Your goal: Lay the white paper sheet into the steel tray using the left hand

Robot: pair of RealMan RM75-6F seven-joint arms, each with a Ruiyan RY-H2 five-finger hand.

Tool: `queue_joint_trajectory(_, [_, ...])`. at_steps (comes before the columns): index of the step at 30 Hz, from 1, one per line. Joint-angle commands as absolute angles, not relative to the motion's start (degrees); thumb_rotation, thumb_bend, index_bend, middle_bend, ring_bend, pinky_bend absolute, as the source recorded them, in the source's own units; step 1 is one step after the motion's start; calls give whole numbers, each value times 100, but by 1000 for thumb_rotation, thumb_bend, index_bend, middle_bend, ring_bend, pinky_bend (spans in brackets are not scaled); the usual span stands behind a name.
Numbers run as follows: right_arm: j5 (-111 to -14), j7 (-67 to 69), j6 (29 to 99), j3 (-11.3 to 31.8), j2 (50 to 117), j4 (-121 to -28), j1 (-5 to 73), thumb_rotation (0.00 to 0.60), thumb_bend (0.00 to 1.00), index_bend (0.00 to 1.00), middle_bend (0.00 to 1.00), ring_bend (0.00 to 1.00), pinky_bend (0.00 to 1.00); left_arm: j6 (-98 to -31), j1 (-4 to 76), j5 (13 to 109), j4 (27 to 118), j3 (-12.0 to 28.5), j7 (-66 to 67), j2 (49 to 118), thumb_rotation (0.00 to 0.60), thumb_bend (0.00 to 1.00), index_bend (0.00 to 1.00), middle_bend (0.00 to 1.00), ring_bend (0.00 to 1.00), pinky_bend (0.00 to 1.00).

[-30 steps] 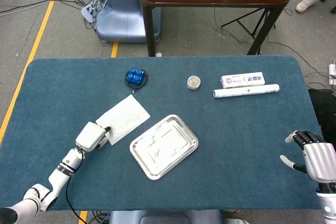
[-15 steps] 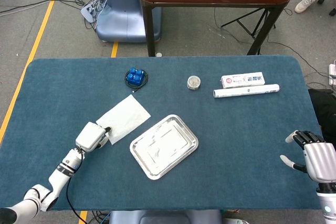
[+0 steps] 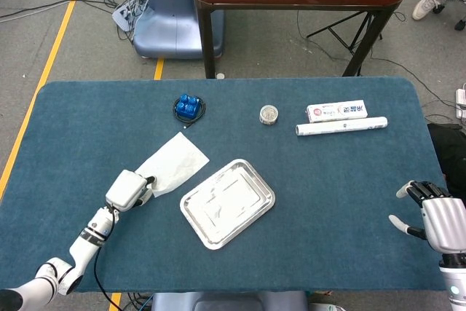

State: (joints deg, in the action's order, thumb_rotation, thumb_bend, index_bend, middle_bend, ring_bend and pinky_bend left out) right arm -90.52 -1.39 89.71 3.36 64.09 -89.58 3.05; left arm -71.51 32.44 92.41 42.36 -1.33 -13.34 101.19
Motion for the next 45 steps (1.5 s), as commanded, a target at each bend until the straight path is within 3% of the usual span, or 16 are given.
queue_joint_trajectory(1, [-9050,-138,8971,336,6409,-8957,304,600,96,469,427,343,471,-7161,3229,9149,4435,-47,-1441,10052,600,437,563,1000,1000,1000])
queue_joint_trajectory(14, [-9059,-174,8927,321,6435,-8949,322,600,96,469,427,343,472,-7371,3208,9044,6248,212,-1083,9359,600,436,578,1000,1000,1000])
queue_joint_trajectory(29, [-9056,-151,8940,327,6421,-8952,319,600,96,469,427,343,472,-7341,3156,8808,7777,421,-101,9110,600,436,602,1000,1000,1000])
queue_joint_trajectory(45, [-9045,-160,8914,326,6431,-8946,330,600,96,469,427,343,472,-7543,3001,9311,8257,81,537,9137,600,436,609,1000,1000,1000])
